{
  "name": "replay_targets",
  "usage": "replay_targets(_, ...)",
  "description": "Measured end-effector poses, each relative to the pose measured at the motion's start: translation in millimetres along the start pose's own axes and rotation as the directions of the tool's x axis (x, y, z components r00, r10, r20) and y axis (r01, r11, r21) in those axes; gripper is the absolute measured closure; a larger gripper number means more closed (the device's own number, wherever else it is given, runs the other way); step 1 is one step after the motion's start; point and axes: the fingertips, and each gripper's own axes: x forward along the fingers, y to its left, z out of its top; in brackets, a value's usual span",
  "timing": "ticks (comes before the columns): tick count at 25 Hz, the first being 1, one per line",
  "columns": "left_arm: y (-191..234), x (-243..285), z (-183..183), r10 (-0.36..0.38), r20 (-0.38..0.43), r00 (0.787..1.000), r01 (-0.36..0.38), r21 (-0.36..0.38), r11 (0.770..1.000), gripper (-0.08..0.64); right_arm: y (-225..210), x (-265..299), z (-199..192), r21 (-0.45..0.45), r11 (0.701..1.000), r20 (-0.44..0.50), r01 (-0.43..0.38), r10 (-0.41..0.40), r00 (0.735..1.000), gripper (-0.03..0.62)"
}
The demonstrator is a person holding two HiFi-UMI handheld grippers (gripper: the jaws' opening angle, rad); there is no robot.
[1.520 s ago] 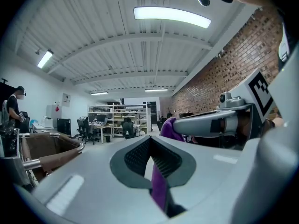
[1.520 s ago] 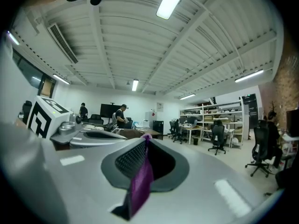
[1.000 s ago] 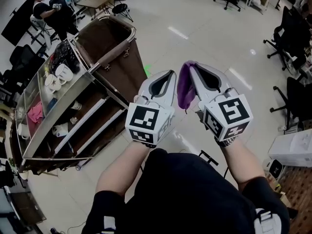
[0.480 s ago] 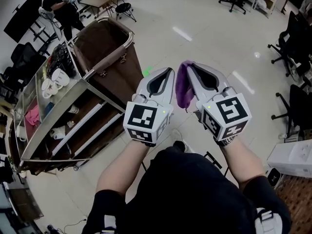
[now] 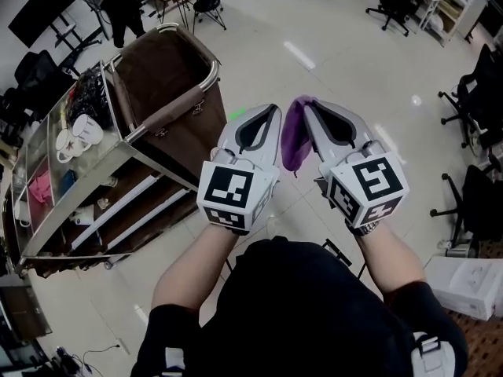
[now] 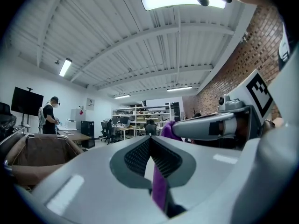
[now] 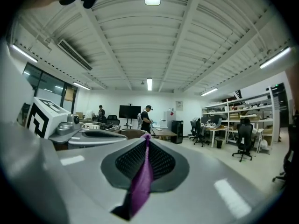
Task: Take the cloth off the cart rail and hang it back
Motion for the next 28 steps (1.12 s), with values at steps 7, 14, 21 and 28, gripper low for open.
replay_targets(7,51.6,28.2,2.4,0.075,0.003,0.997,-0.075,0.002,0.997,0.571,-23.2,58.1,6.4,-0.005,0.998,-0.001,-0.061,0.061,0.998,0.572)
replay_targets(14,87.6,41.1,12.8,0.145,-0.001,0.990,-0.144,0.029,0.989,0.571,-33.7,100.0,21.0,0.000,0.992,0.009,-0.122,0.122,0.992,0.572)
replay_targets(21,119.3,56.0,16.2,0.219,-0.010,0.976,-0.218,0.038,0.975,0.571,-45.6,135.5,28.6,0.002,0.982,0.019,-0.189,0.189,0.982,0.572)
replay_targets(28,146.3,88.9,16.1,0.308,-0.020,0.951,-0.307,0.050,0.950,0.571,-75.8,173.6,38.6,0.001,0.962,0.037,-0.274,0.274,0.961,0.572)
